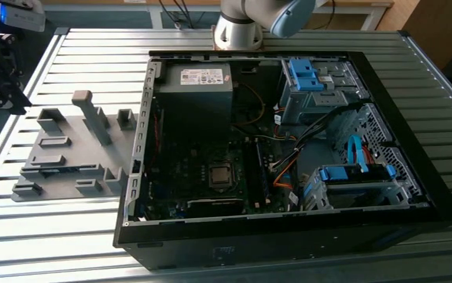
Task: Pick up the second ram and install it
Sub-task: 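Pick up the second ram and move it above second insertion slot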
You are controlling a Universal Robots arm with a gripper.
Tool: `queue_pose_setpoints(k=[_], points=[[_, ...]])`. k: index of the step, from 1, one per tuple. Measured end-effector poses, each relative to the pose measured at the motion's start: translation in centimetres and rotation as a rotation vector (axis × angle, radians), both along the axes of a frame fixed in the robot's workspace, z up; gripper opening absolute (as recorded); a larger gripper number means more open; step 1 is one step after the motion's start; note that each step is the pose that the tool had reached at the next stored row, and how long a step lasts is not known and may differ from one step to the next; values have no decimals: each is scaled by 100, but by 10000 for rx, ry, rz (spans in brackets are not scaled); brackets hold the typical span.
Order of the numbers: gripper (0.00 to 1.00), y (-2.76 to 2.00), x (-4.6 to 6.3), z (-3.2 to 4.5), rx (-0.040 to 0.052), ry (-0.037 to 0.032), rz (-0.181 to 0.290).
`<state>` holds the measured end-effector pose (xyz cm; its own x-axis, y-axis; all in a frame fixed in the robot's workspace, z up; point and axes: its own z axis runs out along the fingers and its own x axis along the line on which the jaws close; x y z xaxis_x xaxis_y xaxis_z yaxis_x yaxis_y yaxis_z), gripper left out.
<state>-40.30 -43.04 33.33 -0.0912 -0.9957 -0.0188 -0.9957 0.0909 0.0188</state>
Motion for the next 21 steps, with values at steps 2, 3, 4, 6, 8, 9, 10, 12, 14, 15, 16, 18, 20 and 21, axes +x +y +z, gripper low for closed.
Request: queue_pose_setpoints(k=[2, 3, 4, 6, 8, 9, 10, 12, 14, 15, 16, 18, 20, 21], points=[[25, 0, 0, -6, -2, 2, -22], [25, 0, 0, -6, -2, 2, -23], [25, 0, 0, -12, 0, 0, -23], [25, -1, -1, -18, 0, 0, -24], [25, -2, 0, -21, 0, 0, -24], [25, -2, 0, -24, -1, 0, -24], [25, -2, 0, -28, -1, -1, -24], [25, -2, 0, -32, -3, 0, -24], [25, -6, 0, -35, -2, -1, -23], [25, -8, 0, -38, -2, -1, -22], [25, -7, 0, -42, -2, -1, -25], [25, -10, 0, -53, -2, -2, -25], [25, -17, 0, -64, -3, 1, -24], [25, -21, 0, -70, -3, 0, -25]])
